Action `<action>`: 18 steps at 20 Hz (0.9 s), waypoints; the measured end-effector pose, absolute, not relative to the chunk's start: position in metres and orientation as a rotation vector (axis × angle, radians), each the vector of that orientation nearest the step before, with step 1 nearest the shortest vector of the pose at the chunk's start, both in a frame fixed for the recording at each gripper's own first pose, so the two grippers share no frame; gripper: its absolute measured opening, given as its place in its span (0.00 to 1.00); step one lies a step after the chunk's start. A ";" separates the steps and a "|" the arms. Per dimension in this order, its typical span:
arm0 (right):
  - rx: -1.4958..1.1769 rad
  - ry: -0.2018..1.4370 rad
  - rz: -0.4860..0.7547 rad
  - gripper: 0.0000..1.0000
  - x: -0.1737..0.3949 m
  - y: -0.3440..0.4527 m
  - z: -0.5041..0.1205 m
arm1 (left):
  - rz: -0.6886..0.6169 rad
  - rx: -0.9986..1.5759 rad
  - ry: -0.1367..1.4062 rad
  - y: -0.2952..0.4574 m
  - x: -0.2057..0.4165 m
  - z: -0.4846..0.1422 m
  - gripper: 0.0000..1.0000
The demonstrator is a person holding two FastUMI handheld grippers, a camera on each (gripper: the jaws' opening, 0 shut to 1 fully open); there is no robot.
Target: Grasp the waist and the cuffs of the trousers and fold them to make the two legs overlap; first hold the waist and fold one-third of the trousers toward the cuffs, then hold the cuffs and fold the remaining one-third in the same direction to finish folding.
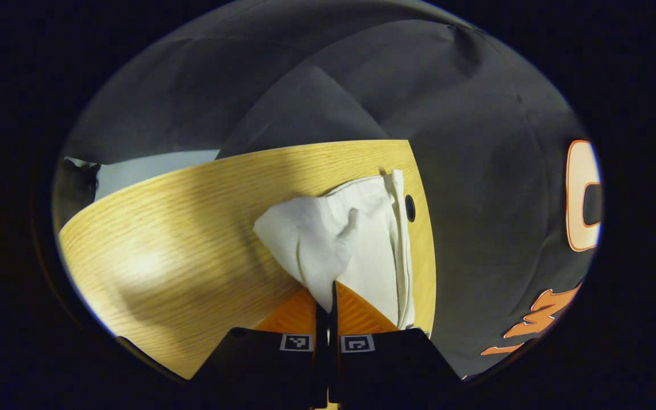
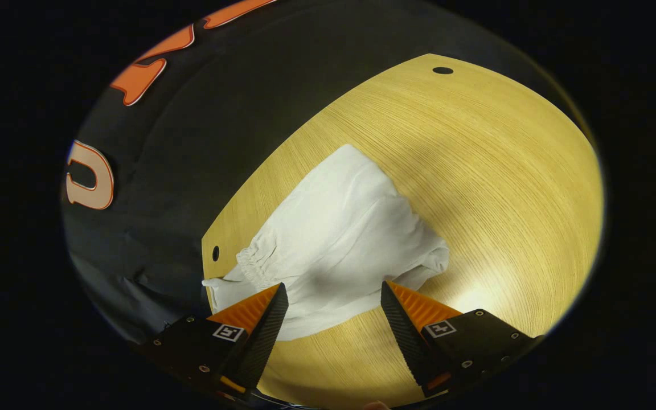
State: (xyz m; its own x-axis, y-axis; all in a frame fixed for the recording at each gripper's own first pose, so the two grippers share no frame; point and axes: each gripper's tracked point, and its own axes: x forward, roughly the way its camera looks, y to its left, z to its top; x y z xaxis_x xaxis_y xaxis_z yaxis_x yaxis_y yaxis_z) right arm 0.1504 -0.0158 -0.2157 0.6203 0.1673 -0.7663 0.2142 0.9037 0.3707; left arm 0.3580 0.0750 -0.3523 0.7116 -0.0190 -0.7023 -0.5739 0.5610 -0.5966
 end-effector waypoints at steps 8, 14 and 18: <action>0.475 0.898 -0.016 0.98 0.154 -0.041 -0.210 | 0.148 -0.668 0.566 0.012 0.378 -0.243 0.02; 0.503 0.889 -0.013 0.99 0.151 -0.073 -0.201 | 0.011 -0.500 0.505 -0.072 0.391 -0.184 0.04; 0.531 0.886 -0.012 0.99 0.155 -0.099 -0.197 | -0.061 -0.421 0.493 -0.133 0.397 -0.169 0.04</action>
State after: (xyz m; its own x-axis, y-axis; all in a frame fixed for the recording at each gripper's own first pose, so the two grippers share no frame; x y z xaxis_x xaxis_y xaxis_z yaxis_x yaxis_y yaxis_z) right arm 0.1545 -0.0992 -0.1966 0.6410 0.2051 -0.7397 0.2249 0.8712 0.4364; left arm 0.3974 -0.1330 -0.1689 0.8808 -0.1569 -0.4468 -0.0435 0.9128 -0.4062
